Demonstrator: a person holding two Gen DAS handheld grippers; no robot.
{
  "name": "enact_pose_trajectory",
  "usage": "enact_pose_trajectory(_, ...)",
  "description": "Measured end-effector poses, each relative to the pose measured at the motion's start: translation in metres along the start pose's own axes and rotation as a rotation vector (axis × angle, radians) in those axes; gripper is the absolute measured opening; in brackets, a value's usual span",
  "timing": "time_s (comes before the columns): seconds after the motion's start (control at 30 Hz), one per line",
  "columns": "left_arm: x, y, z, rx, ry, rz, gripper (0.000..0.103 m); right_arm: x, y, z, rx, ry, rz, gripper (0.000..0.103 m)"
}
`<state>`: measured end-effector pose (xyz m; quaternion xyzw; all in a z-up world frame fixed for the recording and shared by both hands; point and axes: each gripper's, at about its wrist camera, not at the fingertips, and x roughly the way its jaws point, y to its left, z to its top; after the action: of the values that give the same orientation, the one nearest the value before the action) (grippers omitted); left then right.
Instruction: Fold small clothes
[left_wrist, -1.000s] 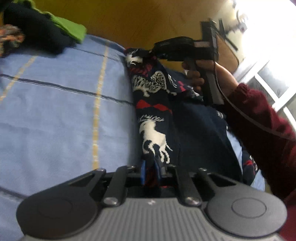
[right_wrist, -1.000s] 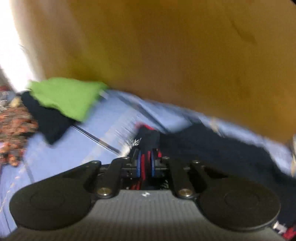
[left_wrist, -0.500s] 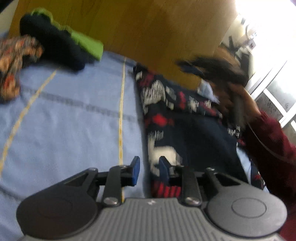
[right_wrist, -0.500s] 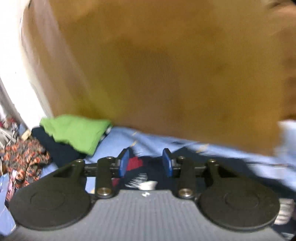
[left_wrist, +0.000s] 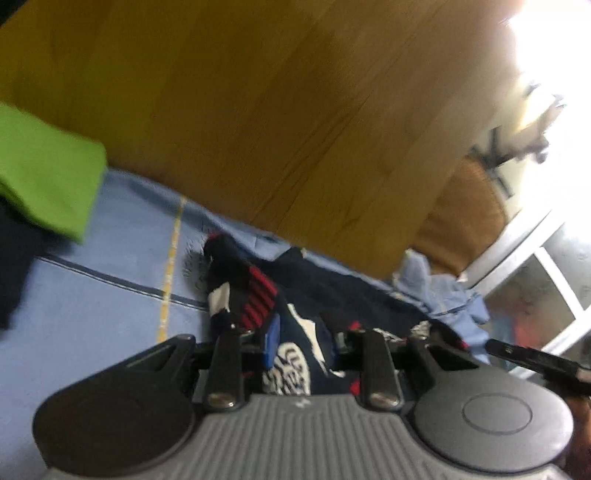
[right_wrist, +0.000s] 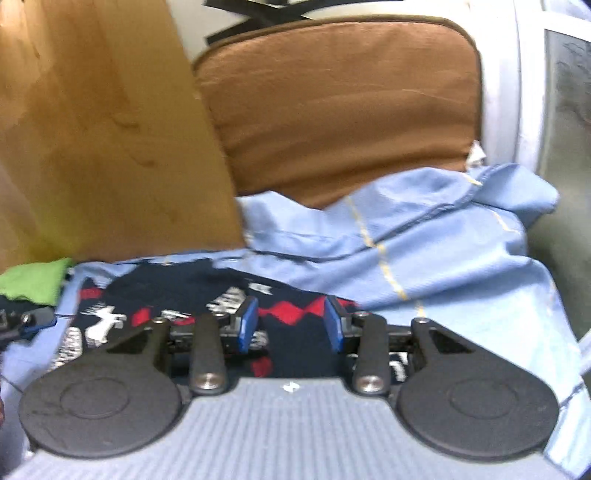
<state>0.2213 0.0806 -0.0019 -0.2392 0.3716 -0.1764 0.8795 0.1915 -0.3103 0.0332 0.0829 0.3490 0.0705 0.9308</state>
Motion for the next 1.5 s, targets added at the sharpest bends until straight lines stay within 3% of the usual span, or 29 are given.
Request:
enact_pose_trajectory(0.07,0.023,0.006,-0.006,-0.017,0.047,0.018,0.016,-0.001,0.007,-0.005,-0.048,0.006,-0.025,0.044)
enact_pose_trajectory(0.17,0.031,0.01,-0.014,0.016,0.026,0.026,0.01,0.009,0.019,-0.02,-0.128,0.029,-0.033,0.056)
enact_pose_trajectory(0.23,0.032,0.014,-0.013,-0.001,0.034,0.011,0.01,0.022,0.028,-0.028,-0.19,0.054,-0.052,0.056)
enact_pose_trajectory(0.27,0.031,0.016,-0.014,-0.005,0.032,0.002,0.01,0.03,0.031,-0.031,-0.229,0.064,-0.076,0.041)
enact_pose_trajectory(0.3,0.03,0.016,-0.015,-0.007,0.031,-0.004,0.01,0.036,0.035,-0.032,-0.278,0.065,-0.129,0.008)
enact_pose_trajectory(0.33,0.029,0.017,-0.015,-0.013,0.03,-0.006,0.01,0.038,0.038,-0.031,-0.329,0.054,-0.193,0.007)
enact_pose_trajectory(0.4,0.029,0.019,-0.011,-0.036,0.034,-0.013,0.01,0.025,0.043,-0.019,-0.371,-0.052,-0.256,0.007)
enact_pose_trajectory(0.47,0.015,0.022,-0.006,-0.069,0.029,-0.03,0.021,-0.003,0.061,-0.004,-0.437,-0.19,-0.259,0.007)
enact_pose_trajectory(0.57,-0.014,0.016,-0.003,-0.058,-0.033,-0.041,0.04,-0.059,0.114,-0.005,-0.684,-0.439,-0.173,0.007)
enact_pose_trajectory(0.63,-0.038,0.011,-0.003,-0.029,-0.061,-0.045,0.046,-0.095,0.153,-0.027,-0.914,-0.6,-0.082,0.007)
enact_pose_trajectory(0.73,-0.076,0.014,-0.009,-0.002,-0.095,-0.036,0.051,-0.139,0.197,-0.071,-1.183,-0.705,0.108,0.007)
enact_pose_trajectory(0.83,-0.109,0.024,-0.019,-0.027,-0.114,-0.043,0.055,-0.165,0.221,-0.132,-1.466,-0.702,0.273,0.007)
enact_pose_trajectory(0.93,-0.13,0.036,-0.033,-0.066,-0.103,-0.052,0.057,-0.173,0.226,-0.188,-1.633,-0.59,0.457,0.009)
enact_pose_trajectory(0.97,-0.131,0.036,-0.038,-0.074,-0.095,-0.055,0.058,-0.172,0.224,-0.206,-1.687,-0.546,0.514,0.017)
enact_pose_trajectory(1.0,-0.131,0.037,-0.042,-0.08,-0.083,-0.056,0.059,-0.17,0.221,-0.22,-1.734,-0.512,0.55,0.037)
enact_pose_trajectory(1.07,-0.125,0.038,-0.051,-0.09,-0.047,-0.061,0.06,-0.163,0.212,-0.237,-1.774,-0.495,0.552,0.053)
enact_pose_trajectory(1.17,-0.116,0.035,-0.065,-0.084,0.009,-0.062,0.06,-0.165,0.201,-0.222,-1.651,-0.42,0.526,0.054)
enact_pose_trajectory(1.23,-0.114,0.031,-0.077,-0.064,0.034,-0.072,0.061,-0.167,0.189,-0.196,-1.404,-0.322,0.543,0.054)
enact_pose_trajectory(1.37,-0.123,0.03,-0.111,-0.06,0.085,-0.117,0.07,-0.142,0.155,-0.148,-0.762,0.017,0.62,0.053)
enact_pose_trajectory(1.5,-0.147,0.033,-0.14,-0.075,0.093,-0.156,0.073,-0.107,0.131,-0.138,-0.416,0.146,0.608,0.052)
